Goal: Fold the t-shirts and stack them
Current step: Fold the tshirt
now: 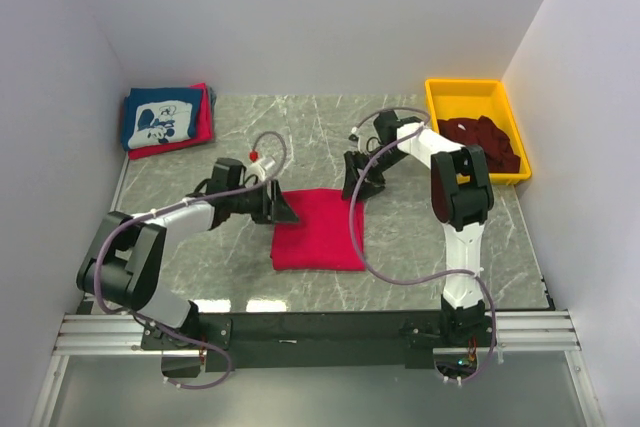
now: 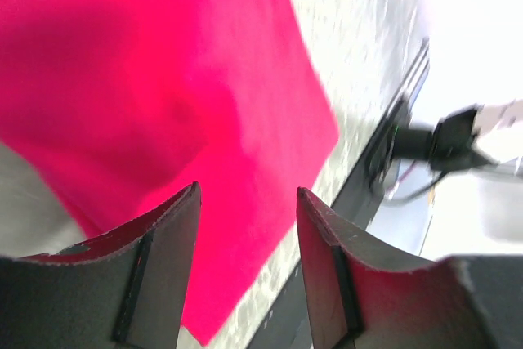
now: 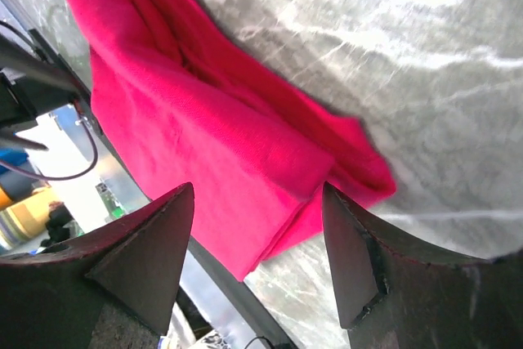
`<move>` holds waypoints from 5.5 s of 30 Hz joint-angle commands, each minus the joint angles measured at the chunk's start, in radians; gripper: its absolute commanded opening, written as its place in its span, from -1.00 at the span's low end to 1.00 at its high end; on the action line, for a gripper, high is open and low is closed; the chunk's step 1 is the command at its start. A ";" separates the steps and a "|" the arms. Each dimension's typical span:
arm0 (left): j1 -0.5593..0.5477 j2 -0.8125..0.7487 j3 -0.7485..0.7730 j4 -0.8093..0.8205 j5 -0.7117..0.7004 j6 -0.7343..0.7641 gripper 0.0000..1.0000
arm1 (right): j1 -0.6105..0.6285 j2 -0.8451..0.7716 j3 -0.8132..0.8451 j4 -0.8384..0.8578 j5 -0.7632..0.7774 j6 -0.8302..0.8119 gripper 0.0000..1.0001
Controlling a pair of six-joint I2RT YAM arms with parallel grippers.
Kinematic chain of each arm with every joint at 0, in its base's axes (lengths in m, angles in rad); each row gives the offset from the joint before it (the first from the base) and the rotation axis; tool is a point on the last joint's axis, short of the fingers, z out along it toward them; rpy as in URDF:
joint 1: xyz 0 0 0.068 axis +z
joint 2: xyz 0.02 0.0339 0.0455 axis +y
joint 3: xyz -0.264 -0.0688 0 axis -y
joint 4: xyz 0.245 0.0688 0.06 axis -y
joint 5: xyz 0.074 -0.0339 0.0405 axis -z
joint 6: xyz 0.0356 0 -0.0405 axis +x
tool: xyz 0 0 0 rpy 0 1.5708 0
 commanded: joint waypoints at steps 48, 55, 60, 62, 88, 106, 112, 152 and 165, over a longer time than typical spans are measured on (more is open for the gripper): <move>0.090 0.330 0.197 0.124 -0.020 -0.081 0.15 | 0.019 -0.116 -0.007 0.027 0.071 -0.114 -1.00; 0.090 0.336 0.208 0.073 -0.117 -0.054 0.13 | 0.019 -0.159 0.067 -0.117 0.147 -0.127 -1.00; 0.090 0.357 0.227 0.033 -0.150 -0.035 0.10 | 0.013 -0.138 0.051 -0.148 0.214 -0.139 -1.00; 0.089 0.362 0.228 0.029 -0.160 -0.037 0.10 | 0.010 -0.124 0.042 -0.128 0.240 -0.131 -1.00; 0.095 0.160 0.170 0.151 -0.072 -0.121 0.16 | -0.010 -0.129 0.019 0.026 0.179 -0.029 -0.09; 0.138 0.153 0.207 -0.113 -0.167 0.017 0.17 | -0.014 -0.100 -0.127 0.110 0.144 0.073 -0.10; 0.139 0.218 0.225 -0.102 -0.166 0.008 0.17 | -0.014 -0.070 -0.123 0.110 0.147 0.073 -0.09; 0.124 0.195 0.204 0.029 -0.058 -0.030 -0.99 | -0.004 -0.242 -0.186 0.113 0.114 0.090 -1.00; 0.116 0.253 0.233 0.033 -0.109 0.016 -0.99 | -0.042 -0.245 -0.318 0.216 0.220 0.066 -1.00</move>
